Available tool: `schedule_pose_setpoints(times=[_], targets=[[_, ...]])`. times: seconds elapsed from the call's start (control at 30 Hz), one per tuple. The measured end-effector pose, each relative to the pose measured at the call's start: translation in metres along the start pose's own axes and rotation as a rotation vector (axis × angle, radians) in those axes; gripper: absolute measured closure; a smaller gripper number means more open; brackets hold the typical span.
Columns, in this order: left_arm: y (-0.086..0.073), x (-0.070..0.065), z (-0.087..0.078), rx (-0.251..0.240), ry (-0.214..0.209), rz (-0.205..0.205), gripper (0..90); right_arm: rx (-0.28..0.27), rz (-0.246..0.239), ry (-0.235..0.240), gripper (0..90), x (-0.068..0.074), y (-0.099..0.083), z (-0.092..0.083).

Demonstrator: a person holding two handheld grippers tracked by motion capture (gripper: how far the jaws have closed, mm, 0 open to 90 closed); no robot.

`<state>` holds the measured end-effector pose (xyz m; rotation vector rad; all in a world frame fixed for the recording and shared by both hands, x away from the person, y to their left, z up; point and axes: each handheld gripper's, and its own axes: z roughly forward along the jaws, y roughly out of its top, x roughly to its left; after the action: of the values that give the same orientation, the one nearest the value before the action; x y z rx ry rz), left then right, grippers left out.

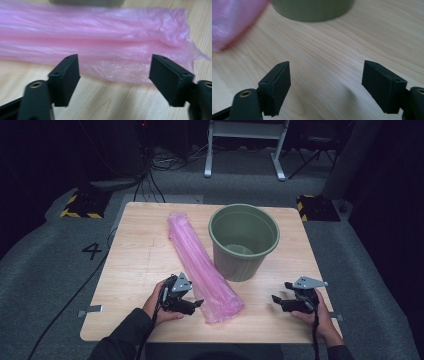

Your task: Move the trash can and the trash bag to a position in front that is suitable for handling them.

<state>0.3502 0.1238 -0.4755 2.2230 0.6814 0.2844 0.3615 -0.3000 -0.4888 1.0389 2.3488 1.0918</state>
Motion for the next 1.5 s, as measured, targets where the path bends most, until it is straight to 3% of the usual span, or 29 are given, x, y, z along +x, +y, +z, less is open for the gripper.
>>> schedule_pose_setpoints(times=[0.07,0.13,0.37,0.47,0.53,0.6,0.7,0.93,1.13,1.5], targets=[[-0.001,-0.002,0.011,0.014,-0.025,0.009,28.7,-0.019,-0.008,0.03,25.5,0.006,0.004,-0.001],[-0.001,-0.004,0.02,0.025,-0.09,0.023,45.0,-0.026,-0.028,0.057,26.2,0.015,0.009,-0.001],[0.003,-0.009,0.036,0.042,-0.105,0.026,45.7,-0.054,-0.075,0.132,27.6,0.039,0.019,0.0],[0.004,-0.009,0.037,0.036,-0.104,0.032,46.0,-0.077,-0.092,0.109,27.9,0.043,0.026,-0.001],[0.004,-0.008,0.038,0.032,-0.1,0.026,46.3,-0.095,-0.076,0.091,28.1,0.042,0.031,0.001],[0.004,-0.007,0.038,0.037,-0.09,0.031,46.3,-0.109,-0.06,0.074,27.4,0.04,0.038,0.006],[0.003,-0.006,0.039,0.03,-0.087,0.037,46.4,-0.106,-0.075,0.039,26.7,0.038,0.047,0.016],[0.002,-0.001,0.039,0.014,-0.089,0.029,46.5,-0.114,-0.07,0.019,25.7,0.025,0.068,0.04],[0.002,-0.001,0.039,0.013,-0.083,0.033,46.5,-0.117,-0.059,-0.006,23.9,0.013,0.077,0.051],[0.001,-0.002,0.04,0.006,-0.076,0.037,46.5,-0.129,-0.051,-0.015,23.7,0.011,0.097,0.076]])
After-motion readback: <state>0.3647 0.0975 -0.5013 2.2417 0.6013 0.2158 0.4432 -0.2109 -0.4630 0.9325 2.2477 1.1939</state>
